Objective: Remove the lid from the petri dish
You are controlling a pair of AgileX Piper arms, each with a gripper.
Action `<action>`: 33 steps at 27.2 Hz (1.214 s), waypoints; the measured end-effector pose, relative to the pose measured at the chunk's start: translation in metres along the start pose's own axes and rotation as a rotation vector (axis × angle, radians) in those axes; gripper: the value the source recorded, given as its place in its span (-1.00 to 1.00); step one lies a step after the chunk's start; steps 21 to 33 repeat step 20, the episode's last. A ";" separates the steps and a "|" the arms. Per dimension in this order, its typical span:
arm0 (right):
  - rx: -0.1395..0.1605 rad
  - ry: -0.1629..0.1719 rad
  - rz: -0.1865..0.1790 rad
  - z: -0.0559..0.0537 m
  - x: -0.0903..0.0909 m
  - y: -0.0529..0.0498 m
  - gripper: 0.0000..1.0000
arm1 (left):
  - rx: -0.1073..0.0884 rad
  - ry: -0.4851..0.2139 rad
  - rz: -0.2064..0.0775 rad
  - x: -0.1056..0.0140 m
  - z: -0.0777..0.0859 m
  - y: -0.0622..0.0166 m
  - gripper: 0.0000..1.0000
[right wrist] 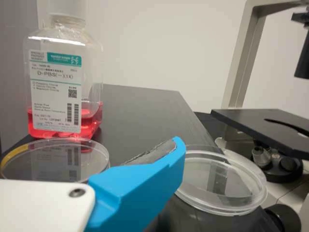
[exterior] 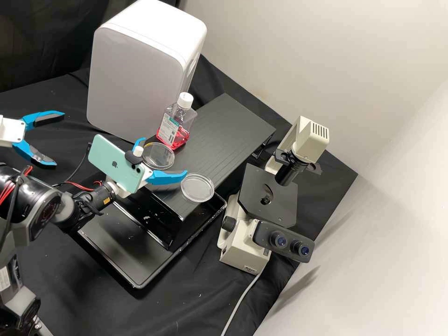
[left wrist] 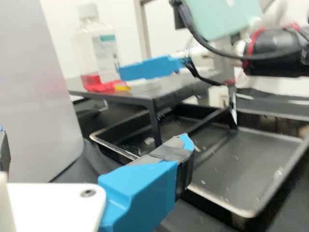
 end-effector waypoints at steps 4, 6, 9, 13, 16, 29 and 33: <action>-0.004 0.009 -0.003 -0.001 -0.001 0.000 1.00 | -0.017 0.010 0.009 -0.001 -0.002 0.0018 1.00; -0.007 0.016 -0.008 -0.002 -0.002 0.001 1.00 | -0.030 0.010 0.009 -0.001 -0.002 0.0018 1.00; -0.005 0.021 -0.009 -0.001 -0.005 0.002 1.00 | -0.030 0.010 0.009 -0.001 -0.002 0.0018 1.00; 0.011 0.022 0.006 -0.001 -0.005 0.007 1.00 | -0.030 0.010 0.009 -0.001 -0.002 0.0018 1.00; 0.027 0.022 0.012 0.000 -0.007 0.010 1.00 | -0.030 0.010 0.009 -0.001 -0.002 0.0018 1.00; 0.035 0.030 0.011 0.000 -0.011 0.012 1.00 | -0.030 0.010 0.009 -0.001 -0.002 0.0018 1.00; 0.035 0.030 0.011 0.000 -0.011 0.012 1.00 | -0.030 0.010 0.009 -0.001 -0.002 0.0018 1.00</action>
